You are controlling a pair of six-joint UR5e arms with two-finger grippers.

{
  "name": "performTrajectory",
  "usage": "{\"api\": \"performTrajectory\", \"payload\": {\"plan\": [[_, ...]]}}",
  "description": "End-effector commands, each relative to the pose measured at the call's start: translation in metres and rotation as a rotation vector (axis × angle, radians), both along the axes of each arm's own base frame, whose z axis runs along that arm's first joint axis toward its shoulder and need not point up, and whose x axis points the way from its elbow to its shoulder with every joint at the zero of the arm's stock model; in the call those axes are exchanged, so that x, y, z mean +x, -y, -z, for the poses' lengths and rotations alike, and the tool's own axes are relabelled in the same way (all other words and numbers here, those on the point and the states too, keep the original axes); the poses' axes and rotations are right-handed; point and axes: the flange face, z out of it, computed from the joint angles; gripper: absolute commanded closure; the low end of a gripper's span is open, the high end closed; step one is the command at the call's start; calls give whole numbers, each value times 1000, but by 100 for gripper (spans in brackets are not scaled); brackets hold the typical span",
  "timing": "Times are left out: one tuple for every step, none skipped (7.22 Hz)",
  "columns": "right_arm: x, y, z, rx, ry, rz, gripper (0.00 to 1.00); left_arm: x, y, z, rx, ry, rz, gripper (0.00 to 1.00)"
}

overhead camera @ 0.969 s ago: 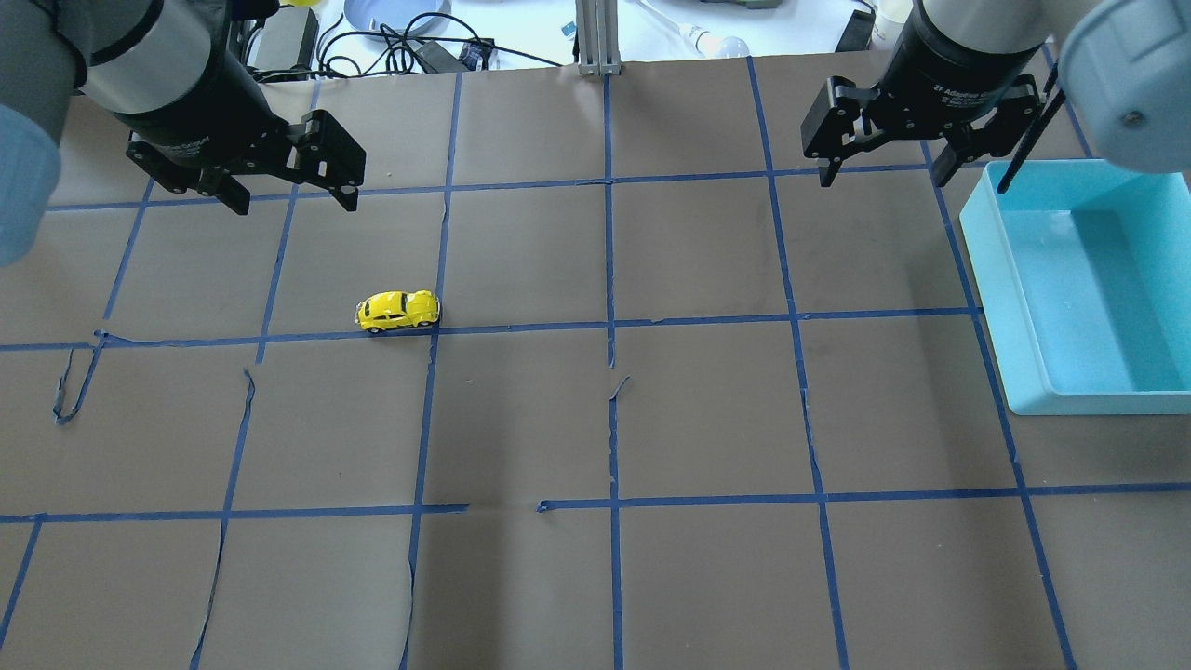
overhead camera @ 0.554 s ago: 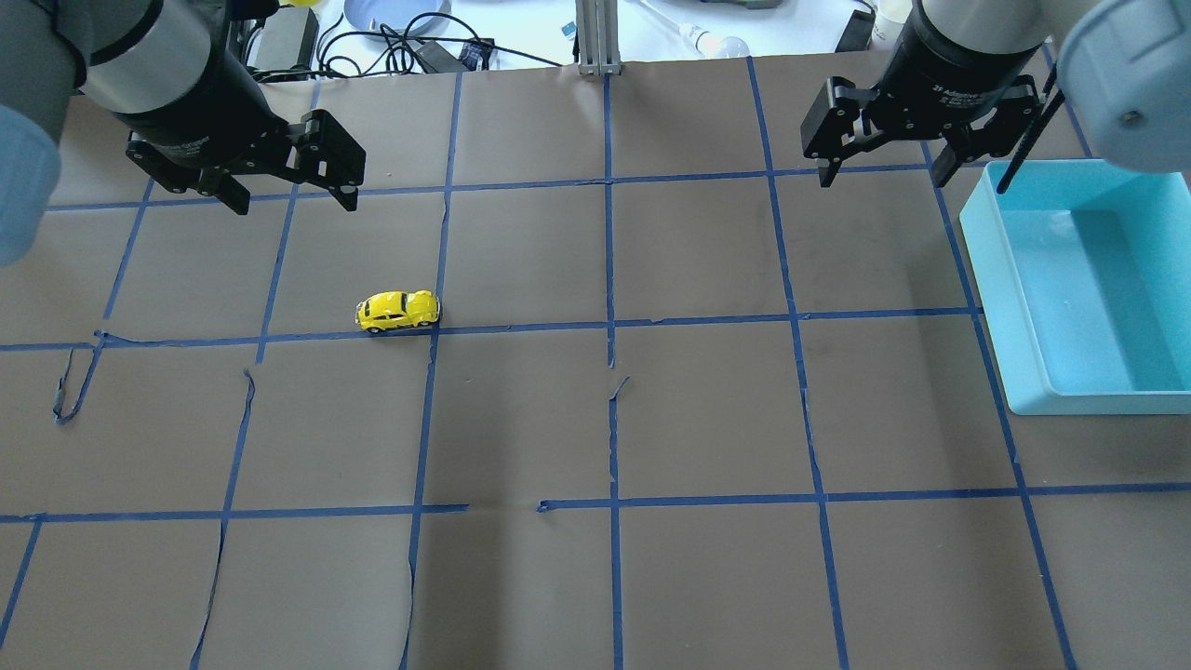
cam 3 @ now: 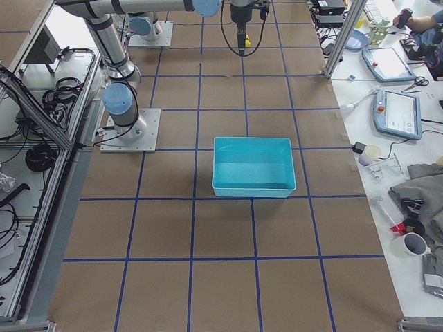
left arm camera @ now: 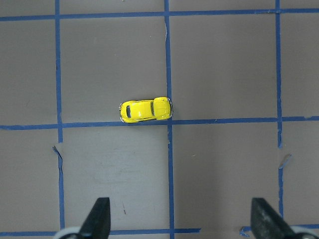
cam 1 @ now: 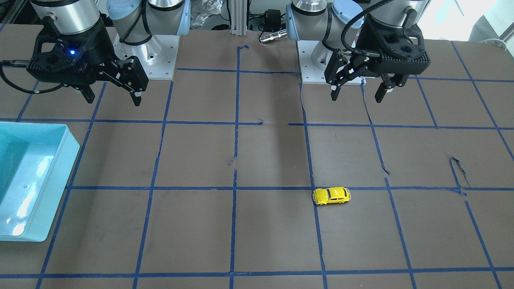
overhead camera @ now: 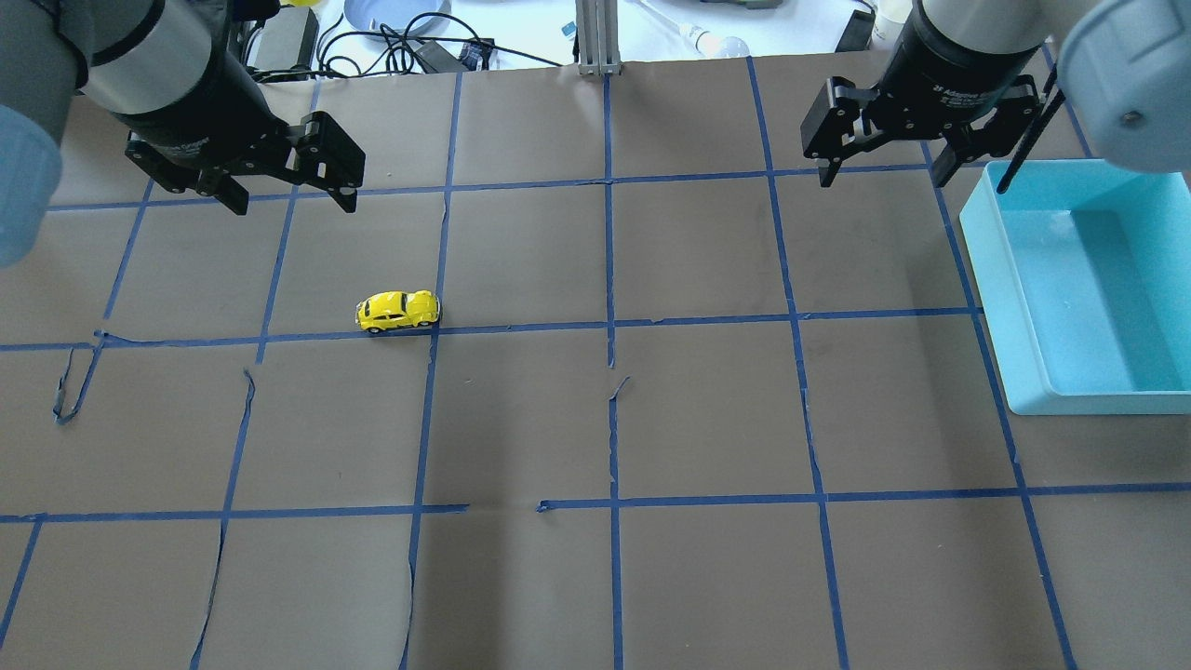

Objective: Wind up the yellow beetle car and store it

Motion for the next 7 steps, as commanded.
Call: {"api": "performTrajectory", "payload": {"plan": [[0,0,0,0,0,0,0,1,0,0,1,-12,-44,0],[0,0,0,0,0,0,0,2,1,1,4,-11,-47,0],[0,0,0,0,0,0,0,3,4,2,4,-12,-46,0],[0,0,0,0,0,0,0,3,2,-1,1,-9,-46,0],[0,0,0,0,0,0,0,3,2,2,6,-10,-44,0],[0,0,1,2,0,0,0,2,2,2,4,-11,-41,0],[0,0,0,0,0,0,0,3,2,2,-1,-4,-36,0]]}}
